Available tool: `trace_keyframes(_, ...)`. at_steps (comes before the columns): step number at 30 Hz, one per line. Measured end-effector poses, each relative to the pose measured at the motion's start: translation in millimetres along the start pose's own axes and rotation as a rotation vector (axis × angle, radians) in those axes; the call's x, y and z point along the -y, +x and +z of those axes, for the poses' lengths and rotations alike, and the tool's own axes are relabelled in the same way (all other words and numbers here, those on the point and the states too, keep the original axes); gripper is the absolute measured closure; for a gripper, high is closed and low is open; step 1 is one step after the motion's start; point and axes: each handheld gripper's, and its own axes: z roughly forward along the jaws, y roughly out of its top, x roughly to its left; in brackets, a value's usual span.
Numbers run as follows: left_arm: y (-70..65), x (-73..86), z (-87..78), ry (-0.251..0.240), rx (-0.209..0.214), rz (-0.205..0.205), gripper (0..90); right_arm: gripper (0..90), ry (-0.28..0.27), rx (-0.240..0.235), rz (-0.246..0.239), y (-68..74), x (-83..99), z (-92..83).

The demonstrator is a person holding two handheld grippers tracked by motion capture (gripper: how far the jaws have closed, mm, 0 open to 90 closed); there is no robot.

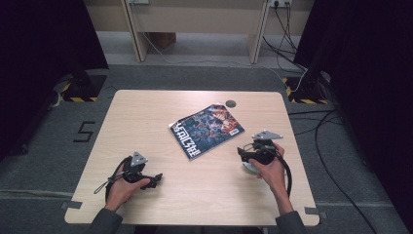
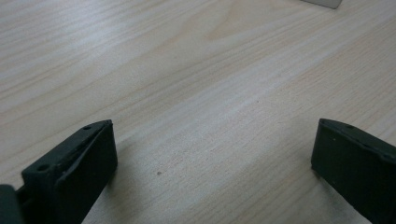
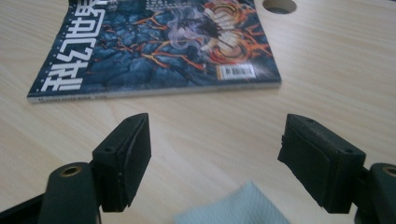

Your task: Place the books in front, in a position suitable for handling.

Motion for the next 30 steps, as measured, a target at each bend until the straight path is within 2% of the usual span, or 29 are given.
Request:
trace_keyframes(2,0.0,0.0,0.0,0.0,0.0,0.0,0.0,22.6,-0.007,-0.025,-0.014,2.1,-10.9,10.9)
trace_keyframes(3,0.0,0.0,0.0,0.0,0.0,0.0,0.0,19.1,-0.009,-0.058,-0.023,1.4,-15.2,17.2)
trace_keyframes(4,0.0,0.0,0.0,0.0,0.0,0.0,0.0,19.1,-0.009,-0.058,-0.023,1.4,-15.2,17.2)
trace_keyframes(7,0.0,0.1,0.2,-0.003,0.0,0.0,0.0,18.1,-0.01,-0.057,-0.05,-5.2,-22.0,31.9)
trace_keyframes(9,0.0,0.1,0.2,-0.003,0.0,0.0,0.0,17.8,0.001,-0.056,-0.04,-7.0,-23.2,35.0)
trace_keyframes(11,0.1,0.1,0.3,-0.003,0.0,0.0,0.0,21.7,0.018,-0.042,-0.027,-13.5,-28.9,42.5)
trace_keyframes(14,0.2,0.0,0.2,-0.002,0.0,0.002,0.0,22.1,0.035,-0.041,-0.013,-17.4,-35.1,47.2)
trace_keyframes(15,0.2,0.0,0.2,-0.002,0.001,0.002,0.0,28.4,0.042,-0.035,-0.006,-21.0,-42.1,53.7)
trace_keyframes(16,0.2,0.0,0.2,-0.002,0.001,0.002,0.0,28.4,0.042,-0.035,-0.006,-21.0,-42.1,53.7)
trace_keyframes(17,0.2,0.0,0.2,-0.002,0.0,0.002,0.0,35.1,0.062,-0.039,-0.033,-22.5,-47.3,60.6)
trace_keyframes(19,0.2,0.0,0.2,-0.002,0.001,0.002,0.0,34.1,0.073,-0.032,-0.042,-23.1,-49.1,63.8)
trace_keyframes(20,0.2,0.0,0.2,-0.002,0.001,0.002,0.0,35.6,0.092,-0.017,-0.049,-24.2,-51.7,68.3)
trace_keyframes(22,0.2,0.0,0.2,-0.002,0.001,0.001,0.0,37.1,0.096,0.001,-0.047,-26.1,-54.7,73.8)
trace_keyframes(26,0.2,0.0,0.2,-0.002,0.001,0.001,0.0,38.8,0.097,0.006,0.006,-32.4,-58.0,84.6)
trace_keyframes(27,0.2,0.0,0.2,-0.002,0.001,0.002,0.0,37.9,0.116,0.032,-0.012,-34.8,-58.4,88.9)
trace_keyframes(30,0.2,0.0,0.2,-0.002,0.0,0.001,0.0,38.4,0.143,0.049,-0.01,-37.6,-58.0,94.3)
